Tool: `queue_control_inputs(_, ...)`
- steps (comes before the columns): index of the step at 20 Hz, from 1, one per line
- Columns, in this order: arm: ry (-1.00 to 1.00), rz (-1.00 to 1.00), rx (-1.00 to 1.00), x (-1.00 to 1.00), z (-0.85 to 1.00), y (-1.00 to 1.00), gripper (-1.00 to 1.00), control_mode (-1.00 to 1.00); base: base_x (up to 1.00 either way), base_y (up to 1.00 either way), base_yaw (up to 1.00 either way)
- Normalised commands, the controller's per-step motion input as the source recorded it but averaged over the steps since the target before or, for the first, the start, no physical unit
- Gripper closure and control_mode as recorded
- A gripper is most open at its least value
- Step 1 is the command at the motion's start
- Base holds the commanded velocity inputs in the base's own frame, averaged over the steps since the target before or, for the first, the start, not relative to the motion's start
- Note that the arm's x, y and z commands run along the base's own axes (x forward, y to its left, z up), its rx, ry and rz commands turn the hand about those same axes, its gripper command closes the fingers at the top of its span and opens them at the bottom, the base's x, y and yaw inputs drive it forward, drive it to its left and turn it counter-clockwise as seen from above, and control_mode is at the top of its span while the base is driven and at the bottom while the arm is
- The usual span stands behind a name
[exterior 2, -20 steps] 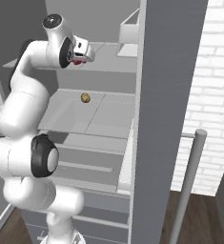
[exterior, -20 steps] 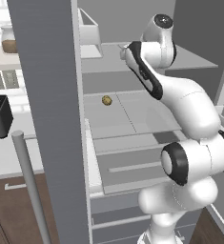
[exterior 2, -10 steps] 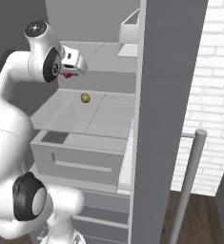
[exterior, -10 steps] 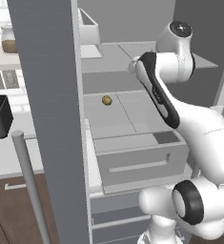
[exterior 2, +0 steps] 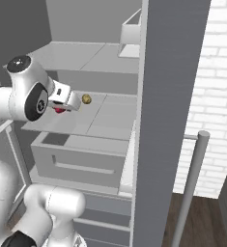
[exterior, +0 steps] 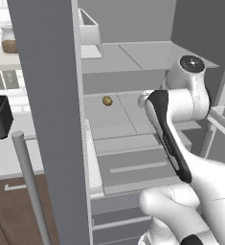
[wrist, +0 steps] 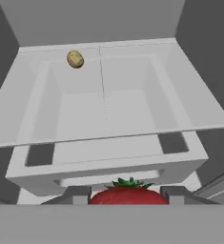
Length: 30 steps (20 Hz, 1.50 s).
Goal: Take the strawberry from the fridge and place it on top of the pancake, located on the dining counter.
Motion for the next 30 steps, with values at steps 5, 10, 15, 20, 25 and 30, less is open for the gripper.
queue_control_inputs(5,0.18,-0.04,0.0,-0.66,-0.8,-0.22,1.0,-1.0,0.0,0.0,0.0)
queue_control_inputs(10,0.13,0.0,0.0,-0.03,-0.79,-0.01,1.0,-1.0,0.0,0.0,0.0)
queue_control_inputs(15,0.04,0.0,0.0,0.0,-0.45,0.0,1.0,-1.0,0.0,0.0,0.0)
queue_control_inputs(20,0.0,0.0,0.0,0.0,-0.02,0.0,1.0,-1.0,0.0,0.0,0.0)
queue_control_inputs(25,0.0,0.0,0.0,0.0,0.0,0.0,1.0,-1.0,0.0,0.0,0.0)
queue_control_inputs(30,0.0,0.0,0.0,-0.17,-0.02,0.0,1.0,1.0,-0.14,0.0,0.0)
